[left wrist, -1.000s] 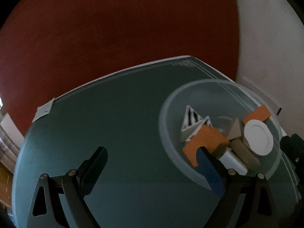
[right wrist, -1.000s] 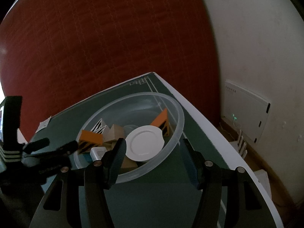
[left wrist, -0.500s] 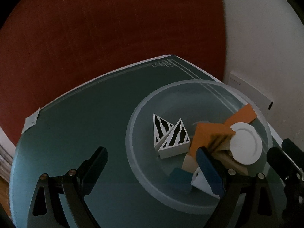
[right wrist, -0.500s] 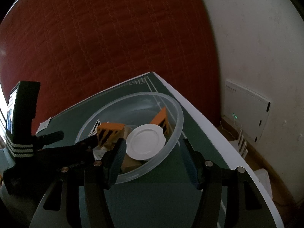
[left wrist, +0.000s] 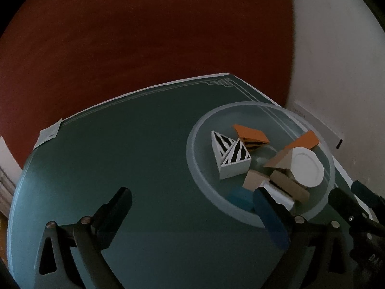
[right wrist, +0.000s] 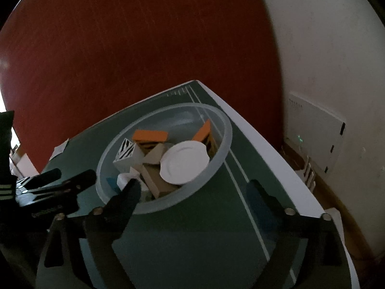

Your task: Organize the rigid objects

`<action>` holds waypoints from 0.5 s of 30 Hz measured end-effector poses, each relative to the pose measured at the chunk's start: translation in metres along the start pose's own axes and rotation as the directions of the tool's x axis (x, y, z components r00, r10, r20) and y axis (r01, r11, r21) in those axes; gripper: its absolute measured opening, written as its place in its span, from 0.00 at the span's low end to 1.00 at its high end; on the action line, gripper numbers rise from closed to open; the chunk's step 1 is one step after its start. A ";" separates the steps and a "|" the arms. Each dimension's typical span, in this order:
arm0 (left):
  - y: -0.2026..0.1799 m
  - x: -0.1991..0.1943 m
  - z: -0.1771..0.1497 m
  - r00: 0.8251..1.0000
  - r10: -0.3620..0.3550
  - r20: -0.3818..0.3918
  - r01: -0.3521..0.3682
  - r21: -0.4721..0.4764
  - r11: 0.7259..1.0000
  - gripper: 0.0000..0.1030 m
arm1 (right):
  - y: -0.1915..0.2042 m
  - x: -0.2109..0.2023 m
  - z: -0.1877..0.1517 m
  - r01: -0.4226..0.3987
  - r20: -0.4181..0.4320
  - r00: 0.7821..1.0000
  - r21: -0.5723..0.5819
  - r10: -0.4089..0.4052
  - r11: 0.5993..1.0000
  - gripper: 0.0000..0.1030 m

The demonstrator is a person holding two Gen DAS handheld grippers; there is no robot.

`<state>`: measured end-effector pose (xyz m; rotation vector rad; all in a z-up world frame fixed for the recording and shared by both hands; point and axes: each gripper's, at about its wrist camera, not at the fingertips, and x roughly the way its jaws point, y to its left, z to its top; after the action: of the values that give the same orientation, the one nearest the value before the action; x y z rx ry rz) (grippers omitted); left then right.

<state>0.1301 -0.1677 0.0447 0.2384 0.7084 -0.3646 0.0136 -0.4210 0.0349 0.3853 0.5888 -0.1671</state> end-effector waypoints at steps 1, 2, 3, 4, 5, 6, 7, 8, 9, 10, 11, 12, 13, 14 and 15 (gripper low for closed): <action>0.001 -0.002 -0.002 1.000 0.001 0.001 -0.001 -0.005 1.000 0.99 | -0.001 -0.001 -0.001 0.002 -0.005 1.000 -0.003 -0.002 1.000 0.96; 0.001 -0.002 -0.003 1.000 0.002 0.001 -0.002 -0.008 1.000 0.99 | -0.001 -0.002 -0.002 0.004 -0.011 1.000 -0.008 -0.004 1.000 0.98; 0.000 -0.005 -0.005 1.000 0.006 0.003 -0.006 -0.010 1.000 0.99 | -0.002 -0.003 -0.004 0.011 -0.019 1.000 -0.018 -0.012 1.000 0.99; 0.000 -0.007 -0.007 1.000 0.011 0.005 -0.011 -0.009 1.000 0.99 | -0.001 -0.004 -0.005 0.019 -0.025 0.999 -0.030 -0.020 0.999 0.99; 0.000 -0.007 -0.008 1.000 0.015 0.007 -0.015 -0.009 1.000 0.99 | 0.001 -0.005 -0.006 0.029 -0.033 0.999 -0.046 -0.030 0.999 1.00; -0.002 -0.010 -0.009 1.000 0.022 0.011 -0.022 -0.007 1.000 0.99 | 0.001 -0.006 -0.006 0.034 -0.038 0.999 -0.057 -0.036 0.998 1.00; -0.002 -0.013 -0.010 1.000 0.023 0.016 -0.023 -0.006 1.000 0.99 | 0.003 -0.007 -0.007 0.039 -0.045 0.998 -0.073 -0.042 0.997 1.00; -0.002 -0.015 -0.010 1.000 0.024 0.019 -0.024 -0.005 1.000 0.99 | 0.003 -0.008 -0.007 0.039 -0.049 0.998 -0.079 -0.043 0.996 1.00; -0.003 -0.019 -0.010 0.999 0.023 0.027 -0.023 -0.003 1.000 0.99 | 0.005 -0.010 -0.006 0.037 -0.053 0.998 -0.092 -0.042 0.995 1.00; -0.003 -0.021 -0.010 0.999 0.024 0.032 -0.024 -0.003 1.000 0.99 | 0.007 -0.013 -0.005 0.036 -0.056 0.998 -0.101 -0.042 0.994 1.00; -0.004 -0.024 -0.009 0.999 0.025 0.039 -0.025 -0.001 1.000 0.99 | 0.008 -0.015 -0.004 0.037 -0.056 0.997 -0.110 -0.043 0.993 1.00; -0.005 -0.026 -0.009 0.999 0.027 0.044 -0.027 0.000 1.000 0.99 | 0.010 -0.018 -0.003 0.036 -0.054 0.998 -0.121 -0.043 0.992 1.00; -0.006 -0.030 -0.009 0.998 0.031 0.052 -0.031 0.003 1.000 0.99 | 0.012 -0.021 -0.001 0.035 -0.049 0.998 -0.129 -0.041 0.991 1.00; -0.006 -0.031 -0.008 0.998 0.034 0.057 -0.034 0.006 0.999 0.99 | 0.015 -0.024 0.001 0.034 -0.044 0.998 -0.138 -0.041 0.990 1.00; -0.008 -0.035 -0.007 0.997 0.039 0.068 -0.040 0.011 0.999 0.99 | 0.018 -0.027 0.003 0.038 -0.037 0.998 -0.151 -0.044 0.988 1.00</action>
<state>0.0981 -0.1640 0.0622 0.2506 0.6341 -0.3377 -0.0021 -0.4048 0.0580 0.2308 0.6452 -0.1535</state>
